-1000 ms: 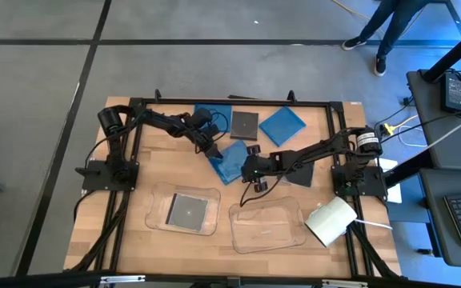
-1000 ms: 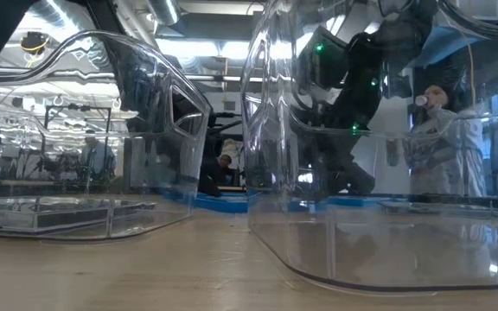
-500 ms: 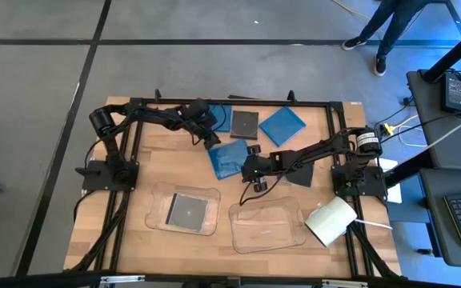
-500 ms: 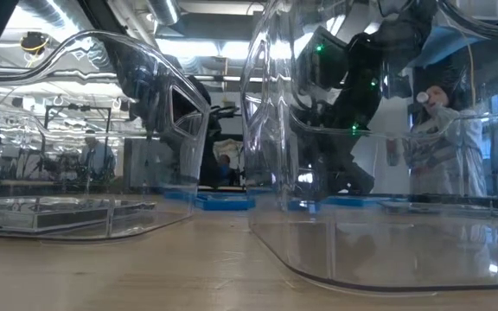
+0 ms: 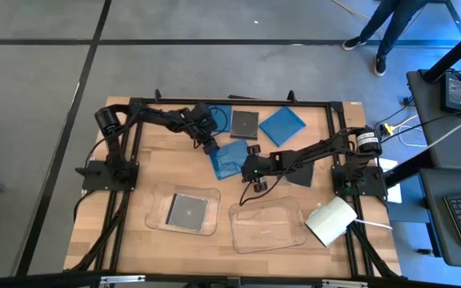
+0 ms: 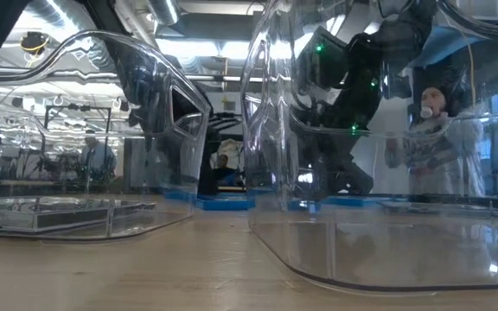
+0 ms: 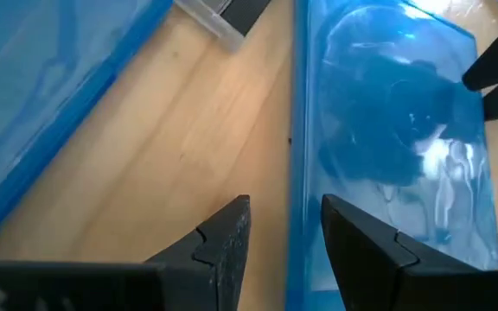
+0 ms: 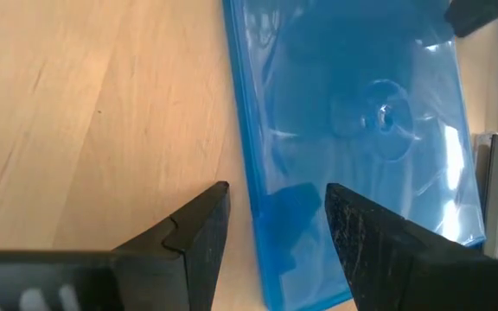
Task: Pick & place jewel cases by type
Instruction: Put the bottom blue CD case into the right transparent bin
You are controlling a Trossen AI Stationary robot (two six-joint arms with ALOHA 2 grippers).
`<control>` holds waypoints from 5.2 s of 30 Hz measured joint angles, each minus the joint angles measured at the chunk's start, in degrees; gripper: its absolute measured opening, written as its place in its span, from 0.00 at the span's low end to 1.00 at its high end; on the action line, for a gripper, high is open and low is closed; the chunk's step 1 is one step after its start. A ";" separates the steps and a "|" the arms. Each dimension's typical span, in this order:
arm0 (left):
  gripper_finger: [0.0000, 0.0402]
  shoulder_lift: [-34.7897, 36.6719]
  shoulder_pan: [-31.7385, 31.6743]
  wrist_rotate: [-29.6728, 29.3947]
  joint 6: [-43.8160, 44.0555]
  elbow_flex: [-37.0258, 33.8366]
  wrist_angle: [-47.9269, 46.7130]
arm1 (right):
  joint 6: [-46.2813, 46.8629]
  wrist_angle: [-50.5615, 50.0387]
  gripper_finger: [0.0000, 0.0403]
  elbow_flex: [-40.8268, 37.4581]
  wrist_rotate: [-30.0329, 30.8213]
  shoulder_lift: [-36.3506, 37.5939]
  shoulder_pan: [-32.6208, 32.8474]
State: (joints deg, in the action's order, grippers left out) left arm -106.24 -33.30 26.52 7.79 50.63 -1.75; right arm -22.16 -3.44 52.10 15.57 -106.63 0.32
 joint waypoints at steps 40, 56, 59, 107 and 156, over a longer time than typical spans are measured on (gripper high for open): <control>0.36 -1.95 0.48 26.44 12.71 -0.37 5.79 | -0.02 5.24 0.49 -0.20 -4.15 -0.09 -0.48; 0.36 -1.81 0.48 31.56 13.98 -0.35 5.76 | -0.85 6.09 0.49 -0.20 -4.40 -0.11 -1.18; 0.36 -1.81 0.48 31.66 14.02 -0.32 5.76 | -0.85 6.18 0.49 -0.20 -4.12 -0.11 -1.18; 0.04 -1.70 -4.41 29.68 7.31 -0.08 8.50 | -0.02 4.17 0.49 -0.07 8.30 4.70 0.97; 0.05 7.19 26.48 -35.93 -18.37 33.43 -31.74 | 29.38 -29.24 0.49 -0.04 18.64 32.00 -18.61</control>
State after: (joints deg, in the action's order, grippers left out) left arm -99.04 -6.82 -9.41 -10.59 84.06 -33.49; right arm 7.22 -32.68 52.05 34.22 -74.63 -18.29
